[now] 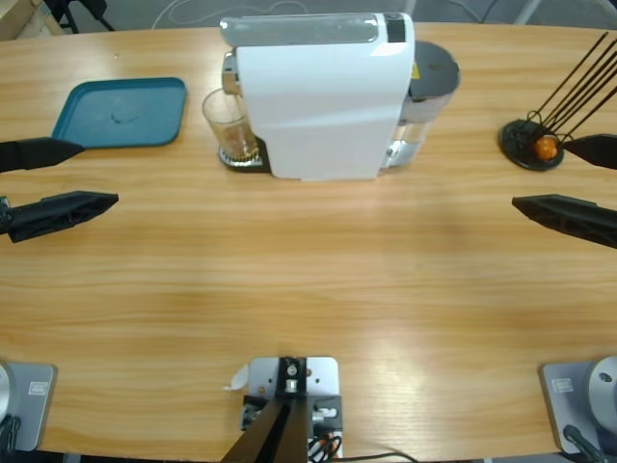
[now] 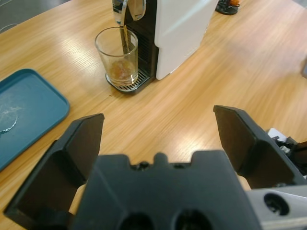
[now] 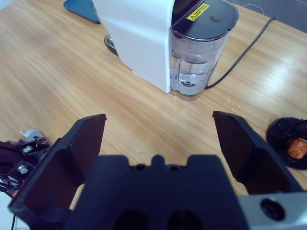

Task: Pour coffee

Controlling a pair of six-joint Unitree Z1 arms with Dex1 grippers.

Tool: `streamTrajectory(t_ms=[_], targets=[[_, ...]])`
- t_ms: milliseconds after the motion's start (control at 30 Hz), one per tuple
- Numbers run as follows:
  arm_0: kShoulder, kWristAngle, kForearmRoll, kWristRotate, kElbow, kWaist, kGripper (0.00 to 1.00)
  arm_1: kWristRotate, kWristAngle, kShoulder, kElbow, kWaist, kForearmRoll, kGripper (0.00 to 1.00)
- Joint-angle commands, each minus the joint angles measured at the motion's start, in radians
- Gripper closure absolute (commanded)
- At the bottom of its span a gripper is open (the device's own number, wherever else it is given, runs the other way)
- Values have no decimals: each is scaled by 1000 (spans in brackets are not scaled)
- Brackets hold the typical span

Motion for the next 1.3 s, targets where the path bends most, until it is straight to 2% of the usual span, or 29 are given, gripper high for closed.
streamTrajectory(t_ms=[33, 300, 1300], targets=[[15, 60, 0, -6, 33, -8, 0, 4, 7, 18, 46, 31, -17, 0], [-25, 62, -3, -6, 39, -8, 0, 4, 7, 21, 49, 31, -20, 0], [5, 47, -6, 35, 36, -8, 0, 9, 6, 21, 63, 33, -35, 0]])
